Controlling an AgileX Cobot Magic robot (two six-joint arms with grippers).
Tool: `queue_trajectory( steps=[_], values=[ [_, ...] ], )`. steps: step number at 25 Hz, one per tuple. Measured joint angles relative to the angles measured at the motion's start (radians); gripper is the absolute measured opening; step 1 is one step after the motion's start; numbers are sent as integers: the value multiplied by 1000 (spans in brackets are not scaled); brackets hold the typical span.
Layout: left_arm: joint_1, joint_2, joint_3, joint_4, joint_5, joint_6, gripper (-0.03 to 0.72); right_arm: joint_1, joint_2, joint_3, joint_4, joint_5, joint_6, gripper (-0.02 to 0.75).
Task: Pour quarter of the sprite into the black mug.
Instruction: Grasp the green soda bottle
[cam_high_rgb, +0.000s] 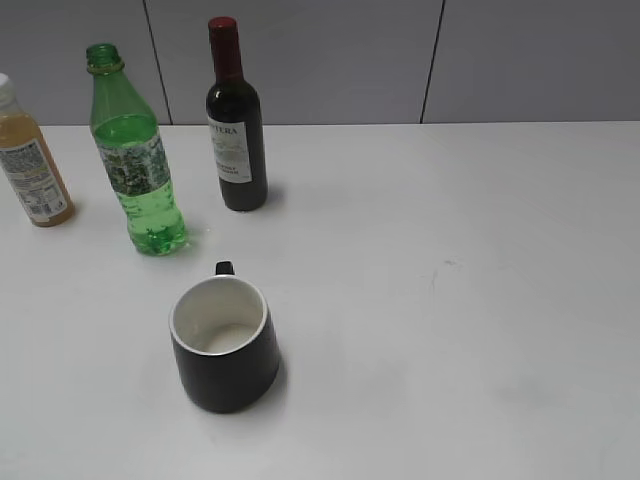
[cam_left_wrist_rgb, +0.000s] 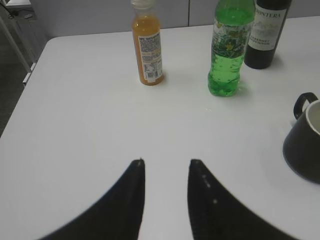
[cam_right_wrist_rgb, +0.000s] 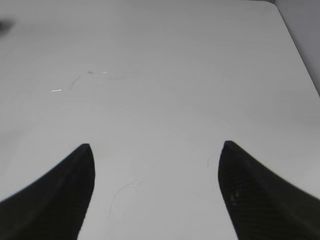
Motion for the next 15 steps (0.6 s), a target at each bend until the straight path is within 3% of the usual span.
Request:
queue_trajectory(
  steps=[11, 13, 15],
  values=[
    [0, 0, 0, 0, 0, 0, 237, 0, 0, 0, 0, 0, 0, 583],
    [0, 0, 0, 0, 0, 0, 262, 0, 0, 0, 0, 0, 0, 583],
    [0, 0, 0, 0, 0, 0, 335, 0, 0, 0, 0, 0, 0, 583]
  ],
)
